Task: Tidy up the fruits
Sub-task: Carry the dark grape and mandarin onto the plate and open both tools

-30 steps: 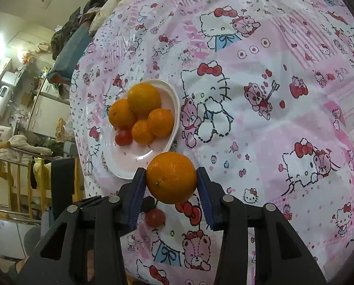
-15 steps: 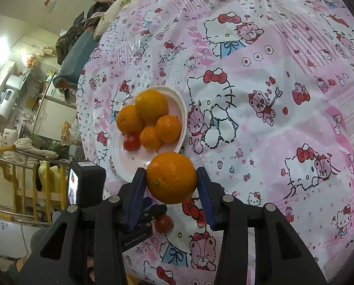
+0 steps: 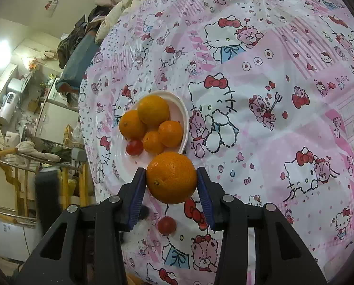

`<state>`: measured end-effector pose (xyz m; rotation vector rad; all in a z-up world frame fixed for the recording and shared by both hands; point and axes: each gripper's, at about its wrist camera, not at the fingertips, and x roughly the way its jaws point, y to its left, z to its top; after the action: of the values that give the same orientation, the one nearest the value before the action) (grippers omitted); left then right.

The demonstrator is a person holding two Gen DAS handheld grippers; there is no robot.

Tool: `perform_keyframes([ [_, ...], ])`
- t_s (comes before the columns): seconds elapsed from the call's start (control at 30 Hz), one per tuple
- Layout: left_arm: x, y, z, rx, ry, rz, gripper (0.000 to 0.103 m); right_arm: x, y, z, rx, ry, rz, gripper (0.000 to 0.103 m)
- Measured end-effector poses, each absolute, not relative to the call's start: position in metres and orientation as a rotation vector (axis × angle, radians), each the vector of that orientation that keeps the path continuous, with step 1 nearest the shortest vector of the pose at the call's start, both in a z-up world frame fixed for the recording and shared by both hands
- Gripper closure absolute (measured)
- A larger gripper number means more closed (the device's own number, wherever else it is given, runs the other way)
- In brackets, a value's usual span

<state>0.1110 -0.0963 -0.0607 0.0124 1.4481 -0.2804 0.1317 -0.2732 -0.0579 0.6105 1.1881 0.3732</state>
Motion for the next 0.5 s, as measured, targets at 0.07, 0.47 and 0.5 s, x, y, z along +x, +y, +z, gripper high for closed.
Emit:
perform_keyframes([
  [0.07,0.114,-0.083,-0.044,-0.020,1.405,-0.257,0.085,0.132,-0.274,-0.055,0.617,1.176,0.375,0.058],
  [0.47,0.175,0.007,-0.027,-0.117,1.266,-0.103,0.085,0.169,-0.255,-0.036,0.561,1.111,0.453,0.058],
  [0.5,0.181,0.010,-0.030,-0.117,1.270,-0.097,0.085,0.172,-0.253,-0.037,0.558,1.111,0.456,0.058],
])
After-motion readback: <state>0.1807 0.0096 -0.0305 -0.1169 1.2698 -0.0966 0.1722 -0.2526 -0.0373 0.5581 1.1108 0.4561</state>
